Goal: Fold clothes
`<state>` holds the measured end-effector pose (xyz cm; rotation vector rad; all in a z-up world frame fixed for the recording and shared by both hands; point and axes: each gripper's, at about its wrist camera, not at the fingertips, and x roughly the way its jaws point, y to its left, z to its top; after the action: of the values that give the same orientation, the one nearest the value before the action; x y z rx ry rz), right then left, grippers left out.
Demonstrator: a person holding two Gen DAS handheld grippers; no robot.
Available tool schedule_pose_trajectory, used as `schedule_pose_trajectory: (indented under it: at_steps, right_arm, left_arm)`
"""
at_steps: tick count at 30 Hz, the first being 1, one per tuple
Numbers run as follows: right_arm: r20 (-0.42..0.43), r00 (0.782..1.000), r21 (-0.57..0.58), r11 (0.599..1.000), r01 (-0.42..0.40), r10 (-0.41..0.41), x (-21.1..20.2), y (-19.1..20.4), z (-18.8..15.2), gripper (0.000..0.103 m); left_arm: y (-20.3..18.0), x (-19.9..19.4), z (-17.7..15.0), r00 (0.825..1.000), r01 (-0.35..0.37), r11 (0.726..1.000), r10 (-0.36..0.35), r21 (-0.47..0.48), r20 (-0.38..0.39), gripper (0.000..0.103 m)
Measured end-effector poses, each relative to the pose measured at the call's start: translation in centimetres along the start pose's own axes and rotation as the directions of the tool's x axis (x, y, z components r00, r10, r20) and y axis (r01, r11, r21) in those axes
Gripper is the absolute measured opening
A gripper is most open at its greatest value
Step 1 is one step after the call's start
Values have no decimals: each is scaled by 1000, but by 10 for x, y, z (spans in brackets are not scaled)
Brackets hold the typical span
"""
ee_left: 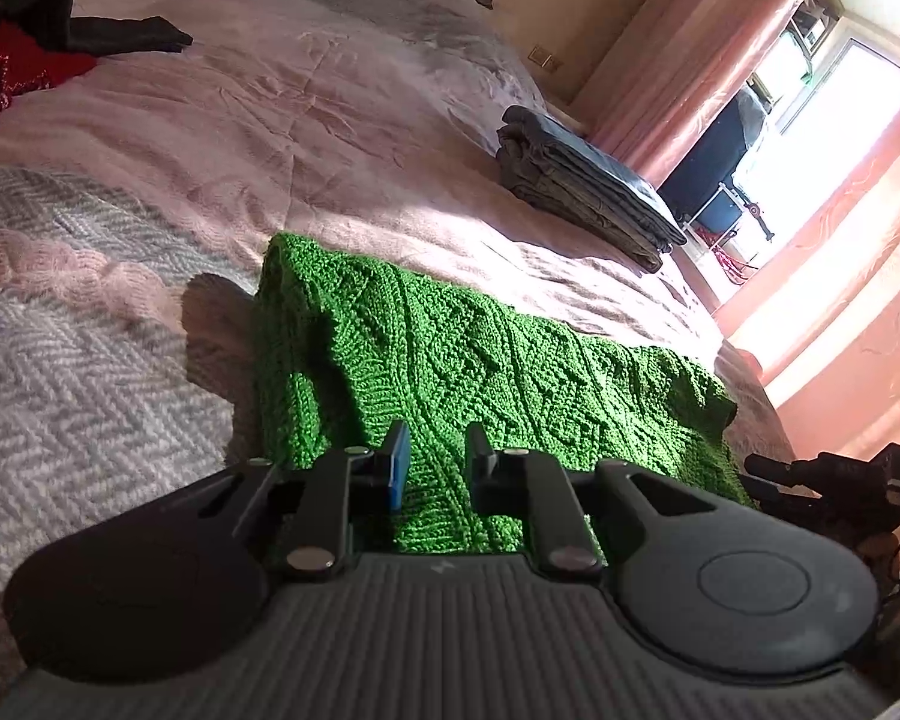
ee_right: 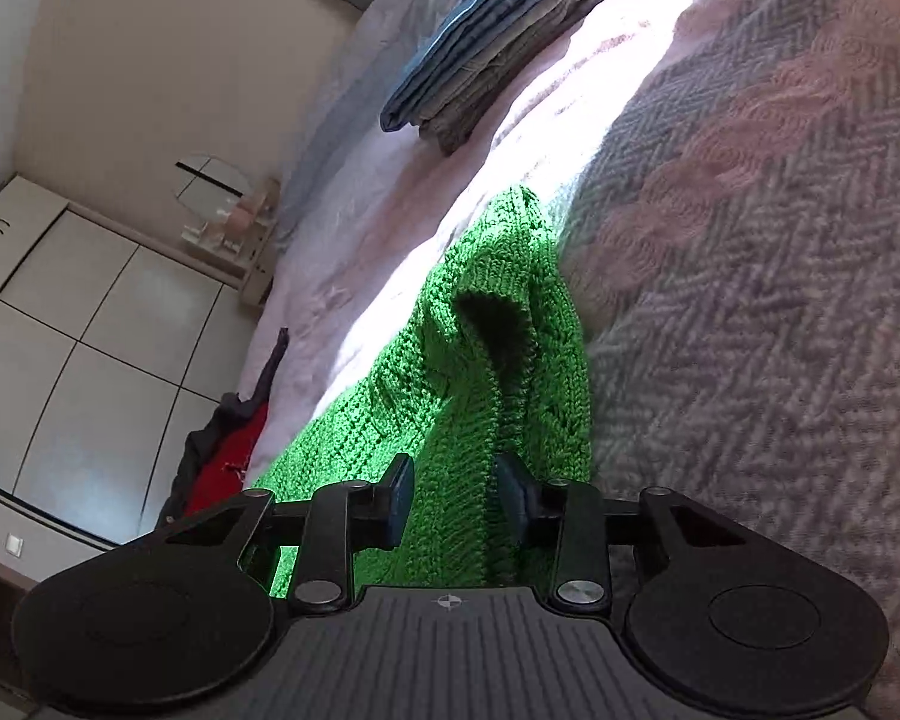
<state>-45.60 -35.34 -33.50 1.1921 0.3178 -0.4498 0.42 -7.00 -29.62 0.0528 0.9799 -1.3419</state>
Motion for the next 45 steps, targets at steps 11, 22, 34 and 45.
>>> schedule_pose_trajectory:
  at_steps: [11,22,34,45]
  right_arm:
    - [53,977,-178,961,212,-206,-3,22,-7,0]
    - [179,909,-478,775,414,-375,14,82,-23,2]
    - [250,864,-803,405,437,-436,149,102,6,3]
    - [174,933,-454,816,359,-314,59,23,62,3]
  left_arm:
    - [2,4,-3,1000,9,1000,-9,5,-9,14]
    - [-6,-2,14,999,-35,996,34,82,3,14]
    - [-15,97,71,982,-177,940,188,290,-11,15]
    - [39,72,67,988,-152,976,152,159,12,15]
